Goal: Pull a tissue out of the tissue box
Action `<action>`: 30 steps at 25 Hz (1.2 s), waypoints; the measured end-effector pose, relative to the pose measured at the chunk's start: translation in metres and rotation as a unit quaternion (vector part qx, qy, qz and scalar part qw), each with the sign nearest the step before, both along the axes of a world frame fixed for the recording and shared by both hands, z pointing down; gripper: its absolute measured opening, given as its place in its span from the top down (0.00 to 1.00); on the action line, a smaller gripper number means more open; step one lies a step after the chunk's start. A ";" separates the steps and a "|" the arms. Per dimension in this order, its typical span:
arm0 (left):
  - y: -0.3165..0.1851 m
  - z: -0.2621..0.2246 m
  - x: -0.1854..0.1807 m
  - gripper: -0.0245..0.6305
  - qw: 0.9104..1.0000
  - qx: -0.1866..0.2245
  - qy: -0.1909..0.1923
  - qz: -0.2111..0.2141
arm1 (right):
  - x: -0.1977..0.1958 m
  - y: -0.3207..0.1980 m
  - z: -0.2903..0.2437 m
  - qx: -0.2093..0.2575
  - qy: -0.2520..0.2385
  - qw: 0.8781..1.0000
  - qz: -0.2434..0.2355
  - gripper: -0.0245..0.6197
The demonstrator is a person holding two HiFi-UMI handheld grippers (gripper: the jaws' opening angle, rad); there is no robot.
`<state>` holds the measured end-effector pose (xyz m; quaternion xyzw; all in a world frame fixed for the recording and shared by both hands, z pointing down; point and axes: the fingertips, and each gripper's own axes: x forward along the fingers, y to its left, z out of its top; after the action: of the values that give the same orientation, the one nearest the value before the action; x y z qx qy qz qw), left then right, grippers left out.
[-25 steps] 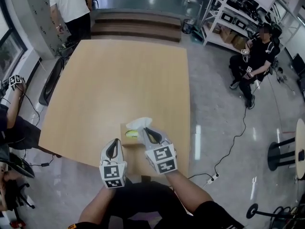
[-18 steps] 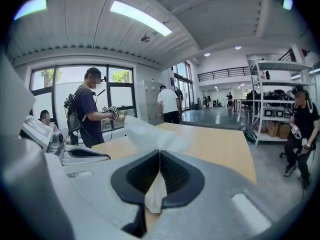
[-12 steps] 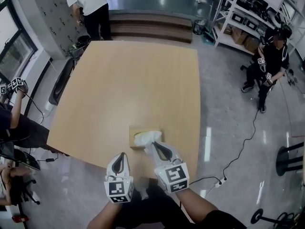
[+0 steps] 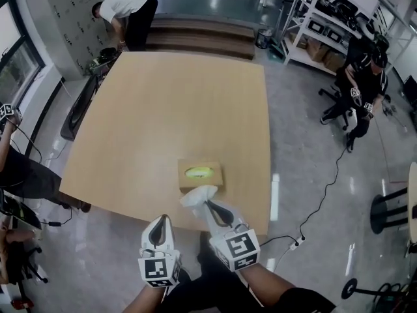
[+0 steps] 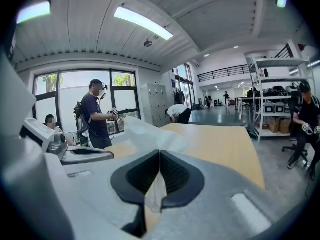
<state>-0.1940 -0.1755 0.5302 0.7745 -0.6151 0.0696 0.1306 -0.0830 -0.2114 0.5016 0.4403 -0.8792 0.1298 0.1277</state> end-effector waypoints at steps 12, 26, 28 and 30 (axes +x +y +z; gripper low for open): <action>0.115 -0.048 -0.040 0.93 0.999 0.035 0.009 0.006 | 0.001 0.114 -0.034 0.037 0.017 0.997 0.061 0.96; 0.174 -0.071 -0.010 0.90 0.998 0.056 0.012 0.029 | 0.022 0.182 -0.070 0.060 0.012 0.996 0.063 0.96; 0.174 -0.073 0.002 0.91 0.998 0.057 0.009 0.029 | 0.033 0.184 -0.073 0.060 0.010 0.996 0.060 0.96; 0.176 -0.074 0.017 0.93 0.998 0.058 0.008 0.027 | 0.047 0.189 -0.073 0.057 0.008 0.997 0.056 0.96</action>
<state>-0.1774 0.0000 0.4564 0.7975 -0.5959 0.0314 0.0884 -0.0359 -0.0225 0.4284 0.4968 -0.8579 0.0827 0.1015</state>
